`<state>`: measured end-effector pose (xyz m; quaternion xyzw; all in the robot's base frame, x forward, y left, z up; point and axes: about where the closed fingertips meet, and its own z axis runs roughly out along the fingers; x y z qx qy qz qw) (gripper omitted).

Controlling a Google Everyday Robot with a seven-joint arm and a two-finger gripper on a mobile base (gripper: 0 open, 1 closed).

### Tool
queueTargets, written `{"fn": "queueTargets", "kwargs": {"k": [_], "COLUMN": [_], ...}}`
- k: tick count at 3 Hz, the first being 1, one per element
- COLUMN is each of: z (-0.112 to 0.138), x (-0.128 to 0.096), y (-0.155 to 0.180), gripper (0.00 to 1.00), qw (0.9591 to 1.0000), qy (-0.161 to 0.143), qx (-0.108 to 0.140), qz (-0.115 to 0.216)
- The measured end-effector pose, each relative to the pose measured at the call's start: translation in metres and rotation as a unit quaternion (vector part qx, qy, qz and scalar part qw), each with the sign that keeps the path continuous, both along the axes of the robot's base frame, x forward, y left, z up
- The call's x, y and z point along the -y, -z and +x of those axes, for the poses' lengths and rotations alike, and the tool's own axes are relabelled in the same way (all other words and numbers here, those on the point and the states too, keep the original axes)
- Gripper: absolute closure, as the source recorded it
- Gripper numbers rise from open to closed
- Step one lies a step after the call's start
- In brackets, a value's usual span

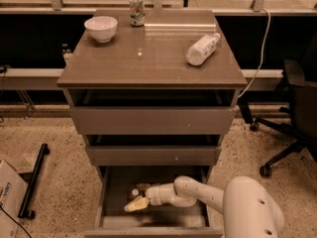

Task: Pick water bottle from bottom drawer and place on counter

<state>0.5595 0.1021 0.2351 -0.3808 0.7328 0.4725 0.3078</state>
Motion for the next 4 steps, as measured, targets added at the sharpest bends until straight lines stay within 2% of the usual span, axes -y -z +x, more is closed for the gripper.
{"fn": "queueTargets", "kwargs": {"k": [2,3,4], "z": [-0.009,-0.014,-0.018], "x": [0.01,0.018,0.031], "y": [-0.012,-0.027,-0.061], "gripper": [0.64,0.87,1.0], "qw": [0.9999,0.9993,0.9986], "qy": [0.012,0.015,0.014], "qx": [-0.004,-0.009,0.003], "qz": [-0.012,-0.032,-0.051]}}
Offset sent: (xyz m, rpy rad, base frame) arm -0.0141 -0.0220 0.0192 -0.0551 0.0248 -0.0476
